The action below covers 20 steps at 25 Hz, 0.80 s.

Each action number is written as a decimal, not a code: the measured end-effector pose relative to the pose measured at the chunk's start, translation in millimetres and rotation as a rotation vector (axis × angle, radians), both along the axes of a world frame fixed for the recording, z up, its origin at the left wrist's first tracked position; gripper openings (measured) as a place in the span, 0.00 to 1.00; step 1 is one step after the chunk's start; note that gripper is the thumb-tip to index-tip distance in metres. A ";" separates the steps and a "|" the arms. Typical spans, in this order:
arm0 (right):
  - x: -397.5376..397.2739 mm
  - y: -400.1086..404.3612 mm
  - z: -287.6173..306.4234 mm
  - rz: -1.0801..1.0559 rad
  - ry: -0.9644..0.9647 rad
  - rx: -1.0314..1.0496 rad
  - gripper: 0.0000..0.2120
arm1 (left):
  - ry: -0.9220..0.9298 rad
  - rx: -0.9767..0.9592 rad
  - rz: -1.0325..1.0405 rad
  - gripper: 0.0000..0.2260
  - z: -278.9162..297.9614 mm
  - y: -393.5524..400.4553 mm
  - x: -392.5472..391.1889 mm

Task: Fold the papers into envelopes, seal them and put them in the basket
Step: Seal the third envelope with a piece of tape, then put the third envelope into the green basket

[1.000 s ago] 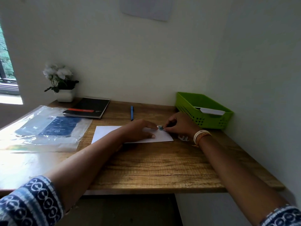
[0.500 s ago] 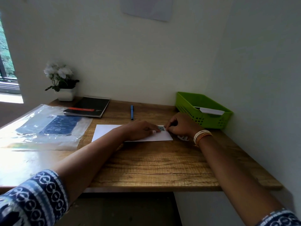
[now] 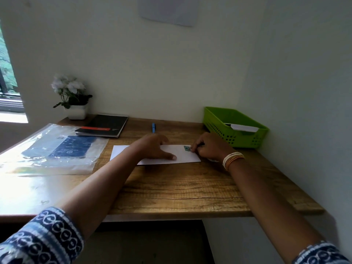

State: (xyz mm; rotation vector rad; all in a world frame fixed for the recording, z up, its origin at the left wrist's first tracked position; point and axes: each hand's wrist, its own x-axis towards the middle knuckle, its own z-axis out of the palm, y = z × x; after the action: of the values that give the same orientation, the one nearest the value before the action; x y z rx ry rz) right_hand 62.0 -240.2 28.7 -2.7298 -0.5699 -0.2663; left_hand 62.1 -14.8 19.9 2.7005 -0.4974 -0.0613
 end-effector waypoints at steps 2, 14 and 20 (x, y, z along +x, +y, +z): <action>-4.5 2.7 -0.6 -0.017 -0.018 -0.015 0.14 | -0.026 0.118 0.101 0.35 4.0 1.3 2.6; -24.2 36.9 -0.8 -0.163 -0.148 0.428 0.21 | -0.112 -0.272 0.250 0.16 25.5 12.2 -1.1; -41.7 68.7 10.9 -0.154 0.344 1.010 0.17 | -0.064 -0.890 0.529 0.10 46.0 -2.5 6.8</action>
State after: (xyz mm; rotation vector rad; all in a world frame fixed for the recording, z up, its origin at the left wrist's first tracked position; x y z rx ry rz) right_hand 20.3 -171.5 39.7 -1.7673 -0.0658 -0.0730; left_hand 68.9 -17.3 65.9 1.8680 0.1734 0.3175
